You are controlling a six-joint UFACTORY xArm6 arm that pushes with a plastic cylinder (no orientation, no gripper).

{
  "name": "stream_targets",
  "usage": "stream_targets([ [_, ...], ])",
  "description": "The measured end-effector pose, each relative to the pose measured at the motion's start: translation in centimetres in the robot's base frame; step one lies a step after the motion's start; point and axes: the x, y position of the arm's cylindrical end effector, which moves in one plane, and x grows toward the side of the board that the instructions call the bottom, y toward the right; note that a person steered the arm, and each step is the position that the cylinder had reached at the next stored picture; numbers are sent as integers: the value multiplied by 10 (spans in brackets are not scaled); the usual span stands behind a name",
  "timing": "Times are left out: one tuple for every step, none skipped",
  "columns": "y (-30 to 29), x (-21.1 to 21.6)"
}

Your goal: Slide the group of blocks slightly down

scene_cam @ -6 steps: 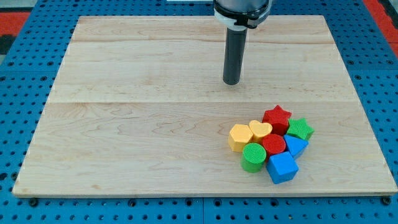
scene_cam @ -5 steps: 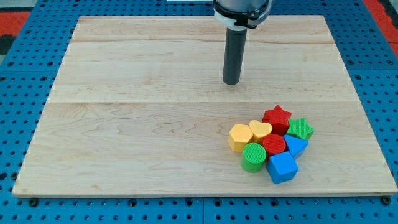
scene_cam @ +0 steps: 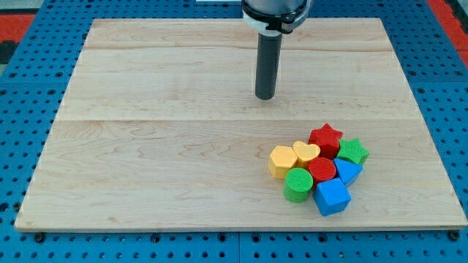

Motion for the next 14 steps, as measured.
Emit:
stream_targets([
  [3,0],
  [50,-11],
  [131,-11],
  [245,39],
  [266,130],
  [213,142],
  [207,149],
  [192,154],
  [187,141],
  [176,120],
  [175,110],
  [138,110],
  [129,113],
  [122,115],
])
